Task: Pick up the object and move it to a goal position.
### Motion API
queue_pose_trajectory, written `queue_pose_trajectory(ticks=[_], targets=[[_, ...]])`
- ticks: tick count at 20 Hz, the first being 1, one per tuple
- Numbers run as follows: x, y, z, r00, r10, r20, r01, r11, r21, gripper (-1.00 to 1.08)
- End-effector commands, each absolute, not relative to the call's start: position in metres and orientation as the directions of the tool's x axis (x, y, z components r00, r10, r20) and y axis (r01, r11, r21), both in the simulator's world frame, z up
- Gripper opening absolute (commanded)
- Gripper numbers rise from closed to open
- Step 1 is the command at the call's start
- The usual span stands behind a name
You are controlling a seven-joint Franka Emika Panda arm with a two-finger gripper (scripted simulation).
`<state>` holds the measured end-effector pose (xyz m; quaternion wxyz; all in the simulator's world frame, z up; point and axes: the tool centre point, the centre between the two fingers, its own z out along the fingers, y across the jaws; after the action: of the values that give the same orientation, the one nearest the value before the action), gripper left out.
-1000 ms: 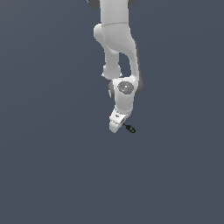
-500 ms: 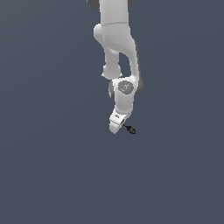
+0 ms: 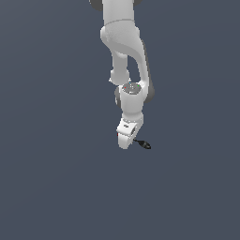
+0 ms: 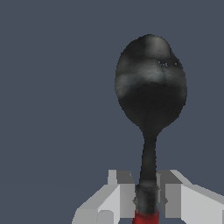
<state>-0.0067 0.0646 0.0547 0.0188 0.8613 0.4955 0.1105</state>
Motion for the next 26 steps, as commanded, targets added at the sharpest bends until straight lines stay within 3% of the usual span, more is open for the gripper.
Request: queue_pose_trajectory(ticks=[1,12,26], targets=[[0.015,0.066,0.072,0.45,0.865,0.222,0.85,-0.491,0.19,-1.0],[0.09,0.076,0.166,0.258,0.873,0.414,0.811,-0.428,0.398,-1.0],[0.133,0.083,0.275,0.028,0.842,0.538,0.713,-0.394,0.58,-1.0]])
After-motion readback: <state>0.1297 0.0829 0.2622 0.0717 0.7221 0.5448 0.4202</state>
